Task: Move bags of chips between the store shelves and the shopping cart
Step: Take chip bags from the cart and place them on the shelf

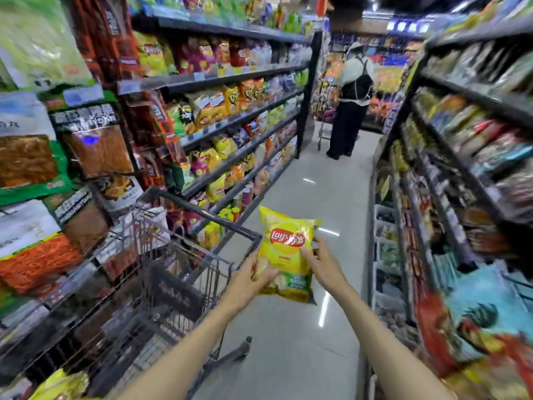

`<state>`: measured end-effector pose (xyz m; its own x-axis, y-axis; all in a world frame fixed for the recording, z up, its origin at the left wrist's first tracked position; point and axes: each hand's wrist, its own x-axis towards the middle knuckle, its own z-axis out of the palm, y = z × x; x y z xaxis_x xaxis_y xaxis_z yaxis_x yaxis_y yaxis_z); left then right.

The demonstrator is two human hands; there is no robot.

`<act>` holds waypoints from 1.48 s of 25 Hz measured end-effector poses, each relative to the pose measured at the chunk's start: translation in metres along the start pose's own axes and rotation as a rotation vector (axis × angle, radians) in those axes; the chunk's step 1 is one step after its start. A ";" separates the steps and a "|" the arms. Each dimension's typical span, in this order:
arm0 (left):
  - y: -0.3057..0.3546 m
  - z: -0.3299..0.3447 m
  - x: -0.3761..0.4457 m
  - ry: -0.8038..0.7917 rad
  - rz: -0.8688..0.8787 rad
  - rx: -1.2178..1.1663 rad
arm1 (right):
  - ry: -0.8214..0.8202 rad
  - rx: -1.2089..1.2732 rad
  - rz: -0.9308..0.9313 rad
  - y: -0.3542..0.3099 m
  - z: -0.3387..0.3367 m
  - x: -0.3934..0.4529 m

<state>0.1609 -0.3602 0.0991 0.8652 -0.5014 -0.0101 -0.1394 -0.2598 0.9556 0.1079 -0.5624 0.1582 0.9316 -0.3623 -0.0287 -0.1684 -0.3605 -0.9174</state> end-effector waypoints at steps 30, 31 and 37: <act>0.060 -0.055 0.639 0.144 -0.019 0.115 | -0.104 -0.029 -0.213 -0.038 -0.076 0.656; 0.059 -0.070 0.652 0.195 -0.037 0.108 | -0.157 -0.028 -0.239 -0.043 -0.061 0.684; 0.068 -0.166 0.720 0.533 -0.089 0.177 | -0.449 -0.007 -0.418 -0.124 0.024 0.821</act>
<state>0.8543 -0.6022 0.2058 0.9944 0.0027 0.1060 -0.0940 -0.4389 0.8936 0.9010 -0.7949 0.2391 0.9638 0.2078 0.1669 0.2394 -0.4001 -0.8846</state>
